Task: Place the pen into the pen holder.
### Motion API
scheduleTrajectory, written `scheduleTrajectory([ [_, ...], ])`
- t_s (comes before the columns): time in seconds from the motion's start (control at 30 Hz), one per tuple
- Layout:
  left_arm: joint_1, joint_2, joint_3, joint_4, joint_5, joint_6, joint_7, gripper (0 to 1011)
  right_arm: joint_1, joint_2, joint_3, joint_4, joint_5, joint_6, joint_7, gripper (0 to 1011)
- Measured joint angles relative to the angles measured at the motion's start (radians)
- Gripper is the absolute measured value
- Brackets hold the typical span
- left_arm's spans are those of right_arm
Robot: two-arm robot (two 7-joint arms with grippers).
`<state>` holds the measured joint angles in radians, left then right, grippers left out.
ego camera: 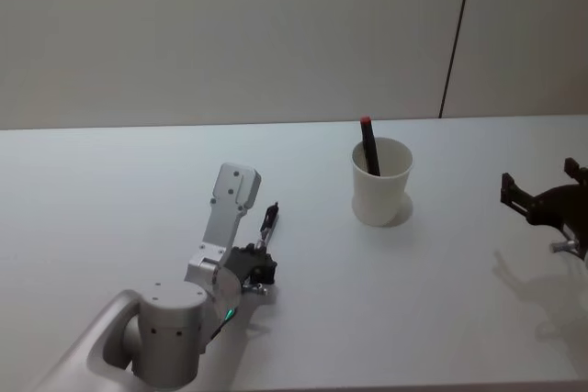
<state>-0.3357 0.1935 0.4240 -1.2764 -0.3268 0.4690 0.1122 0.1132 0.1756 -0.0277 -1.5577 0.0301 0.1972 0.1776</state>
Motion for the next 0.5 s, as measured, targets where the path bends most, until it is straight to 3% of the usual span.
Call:
scheduleTrajectory([
  [0.5,0.044,0.039,-0.01,-0.077,0.059,-0.157,-0.057,131,0.0,0.0,0.0,0.0,0.0,0.0,0.0,1002],
])
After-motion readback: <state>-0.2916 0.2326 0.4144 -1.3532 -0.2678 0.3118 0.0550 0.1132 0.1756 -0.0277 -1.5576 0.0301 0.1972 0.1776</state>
